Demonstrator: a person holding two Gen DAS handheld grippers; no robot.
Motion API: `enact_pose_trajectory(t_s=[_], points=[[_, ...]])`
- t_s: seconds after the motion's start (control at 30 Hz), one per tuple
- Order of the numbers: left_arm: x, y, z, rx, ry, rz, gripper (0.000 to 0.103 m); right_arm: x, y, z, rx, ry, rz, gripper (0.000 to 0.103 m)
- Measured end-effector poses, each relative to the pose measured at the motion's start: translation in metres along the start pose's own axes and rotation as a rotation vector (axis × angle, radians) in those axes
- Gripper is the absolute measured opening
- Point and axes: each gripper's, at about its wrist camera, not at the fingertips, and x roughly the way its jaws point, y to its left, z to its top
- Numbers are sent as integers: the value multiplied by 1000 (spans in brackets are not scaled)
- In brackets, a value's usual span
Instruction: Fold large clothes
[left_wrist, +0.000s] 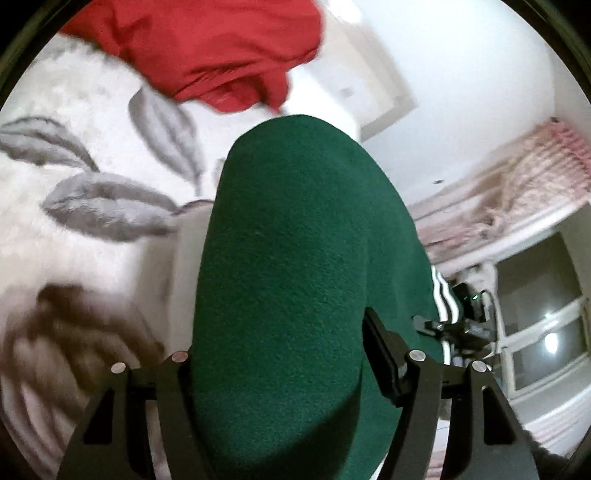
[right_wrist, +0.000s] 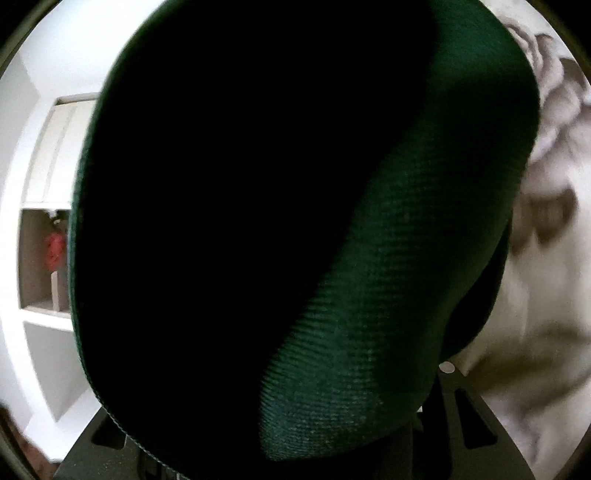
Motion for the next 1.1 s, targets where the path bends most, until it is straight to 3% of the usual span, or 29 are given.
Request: enact_pose_trajectory(t_s=[0.1,0.2,0.33,0.37,0.43,0.53,0.6,0.67,0.7,0.77,0.8,0.83,0.87,0.97,1.1], points=[[44,52,1,-31,78,65,65,41,-40,49,64,35,-50,43],[53,70,-6,-31,92,51,71,79,-82,70,103,70,-120,43],[50,64,-13,-20,100,77,72,105,-107,69,136,71,-84,47],[46,56,-12,-11,103,102,72,125,-98,76,144,66,-80,49],[40,40,-8,-13,112,147,72,122,-88,73,139,60,-103,57],[28,18,-11,33,103,230,72,109,-48,62,74,42,-287,74],[20,3,-20,91,73,315,74,101,-16,44,-30,31,-457,77],[12,-14,-31,163,29,422,83,97,4,28,-81,8,-598,81],[8,-25,-36,206,3,471,93,93,17,14,-117,-31,-690,81],[1,-42,-46,265,-37,539,102,111,47,-36,-155,-81,-815,84],[-4,-56,-54,299,-66,598,102,83,47,-56,-169,-109,-880,85],[-9,-64,-61,318,-83,624,103,82,54,-69,-184,-129,-925,86],[-12,-73,-66,334,-100,658,103,37,49,-71,-211,-167,-1000,87],[-24,-102,-81,368,-144,721,103,39,90,-104,-249,-236,-1123,90],[-39,-131,-90,388,-157,764,103,23,113,-148,-247,-297,-1162,92]])
